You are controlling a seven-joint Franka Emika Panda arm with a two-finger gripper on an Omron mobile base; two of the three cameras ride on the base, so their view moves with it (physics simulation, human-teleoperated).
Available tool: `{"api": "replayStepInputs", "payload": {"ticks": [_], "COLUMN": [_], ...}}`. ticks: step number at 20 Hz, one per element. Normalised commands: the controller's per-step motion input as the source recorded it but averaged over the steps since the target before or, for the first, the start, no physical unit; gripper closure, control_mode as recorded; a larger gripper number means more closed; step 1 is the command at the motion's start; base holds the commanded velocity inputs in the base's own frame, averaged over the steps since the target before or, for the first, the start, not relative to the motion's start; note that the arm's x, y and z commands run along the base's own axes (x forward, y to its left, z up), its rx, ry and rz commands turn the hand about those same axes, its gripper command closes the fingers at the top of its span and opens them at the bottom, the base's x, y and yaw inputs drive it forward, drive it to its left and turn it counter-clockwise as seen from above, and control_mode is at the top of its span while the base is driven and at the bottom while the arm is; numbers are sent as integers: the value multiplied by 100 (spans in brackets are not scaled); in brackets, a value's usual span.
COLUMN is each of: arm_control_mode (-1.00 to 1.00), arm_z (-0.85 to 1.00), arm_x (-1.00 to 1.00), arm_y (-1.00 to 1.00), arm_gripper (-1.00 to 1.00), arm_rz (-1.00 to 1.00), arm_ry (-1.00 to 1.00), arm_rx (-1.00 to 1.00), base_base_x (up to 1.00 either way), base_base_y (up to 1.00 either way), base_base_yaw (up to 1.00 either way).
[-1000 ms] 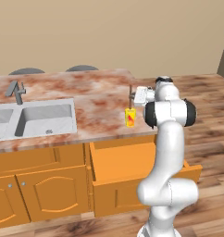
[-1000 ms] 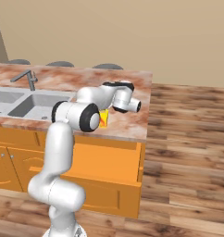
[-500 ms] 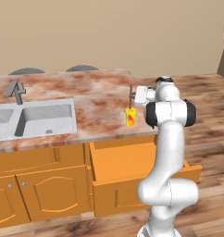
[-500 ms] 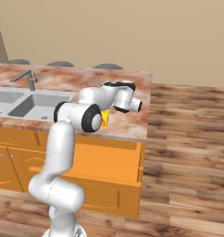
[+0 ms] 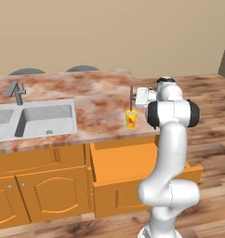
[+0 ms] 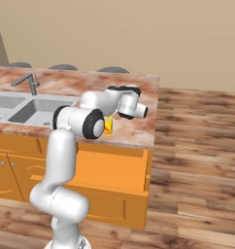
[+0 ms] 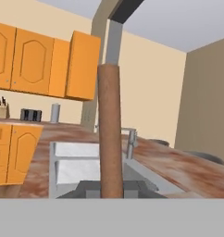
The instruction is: Pick up the straw from the left drawer and put it inside the smoothie cup.
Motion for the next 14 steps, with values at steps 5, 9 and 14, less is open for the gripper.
{"api": "replayStepInputs", "payload": {"ticks": [5,9,14], "arm_control_mode": [-100,-100,-100], "arm_z": [2,31,38], "arm_x": [-20,-5,-7], "arm_y": [9,2,0], "arm_gripper": [100,100,100], "arm_rz": [0,0,0], "arm_ry": [3,2,5], "arm_rx": [-2,-1,0], "base_base_x": [0,0,0], "base_base_y": [0,0,0], "base_base_yaw": [0,0,0]}}
